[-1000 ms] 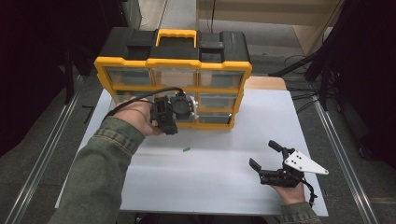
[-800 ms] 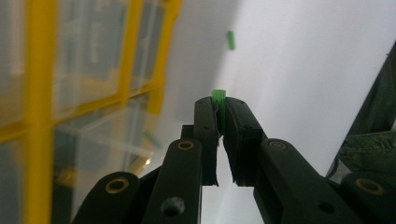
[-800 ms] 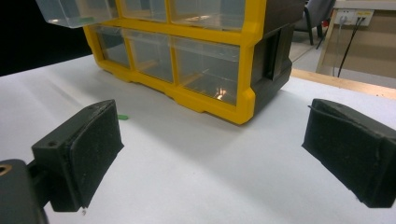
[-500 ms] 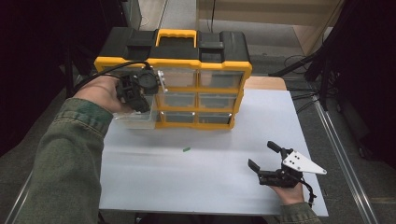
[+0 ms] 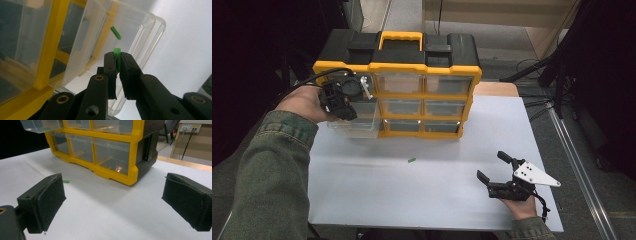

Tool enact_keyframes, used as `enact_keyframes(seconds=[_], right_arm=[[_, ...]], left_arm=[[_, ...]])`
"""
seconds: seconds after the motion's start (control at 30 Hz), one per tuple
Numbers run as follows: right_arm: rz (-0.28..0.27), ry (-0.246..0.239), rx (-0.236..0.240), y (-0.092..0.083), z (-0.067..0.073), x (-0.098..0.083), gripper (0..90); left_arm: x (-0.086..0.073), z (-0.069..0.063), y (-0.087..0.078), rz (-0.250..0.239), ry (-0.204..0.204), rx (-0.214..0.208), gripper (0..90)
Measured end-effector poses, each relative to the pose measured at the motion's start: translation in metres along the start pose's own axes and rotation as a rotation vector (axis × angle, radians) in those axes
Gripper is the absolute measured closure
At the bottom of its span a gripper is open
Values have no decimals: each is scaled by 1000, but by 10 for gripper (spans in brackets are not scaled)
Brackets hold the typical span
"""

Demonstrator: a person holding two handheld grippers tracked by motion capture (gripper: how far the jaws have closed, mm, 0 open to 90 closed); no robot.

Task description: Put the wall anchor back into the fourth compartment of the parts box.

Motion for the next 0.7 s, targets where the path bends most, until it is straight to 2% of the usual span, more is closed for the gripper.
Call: enact_keyframes(seconds=[0.03,0.07,0.1,0.17,0.2,0.27,0.33,0.37,0.4,0.43,0.57,0.67,0.7], right_arm=[[1,2,0,0,0,0,45],[3,4,-2,0,0,0,44],[3,4,-2,0,0,0,44],[3,3,0,1,0,0,44],[0,3,3,1,0,0,44],[-1,4,4,1,0,0,44],[-1,5,4,0,0,0,44],[-3,3,2,0,0,0,44],[-3,3,2,0,0,0,44],[-5,3,1,0,-1,0,44],[-2,4,2,0,0,0,44],[-1,6,3,0,0,0,44],[-1,7,3,0,0,0,44]], left_arm=[[1,0,0,4,-5,-5,830],[1,0,0,3,-9,-4,794],[2,0,-1,1,-13,10,794],[4,-1,-1,-3,-34,24,678],[6,-1,-2,-5,-57,9,614],[8,-3,-3,-18,-66,4,549],[9,-4,-4,-31,-66,0,518],[11,-5,-5,-48,-69,-10,438],[12,-7,-7,-57,-66,-18,438],[14,-10,-8,-62,-53,-8,387],[16,-15,-8,-60,-39,3,255],[18,-18,-8,-54,-35,-3,99],[20,-22,-8,-56,-27,-24,70]])
Point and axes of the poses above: each handheld gripper's, and its own axes: y roughly forward along the jaws, x roughly out of its top, z roughly to its left, the point moved 2 cm from there along y, roughly forward along the jaws, and after that the axes turned 2 degrees about z, right-handed, at the moved point
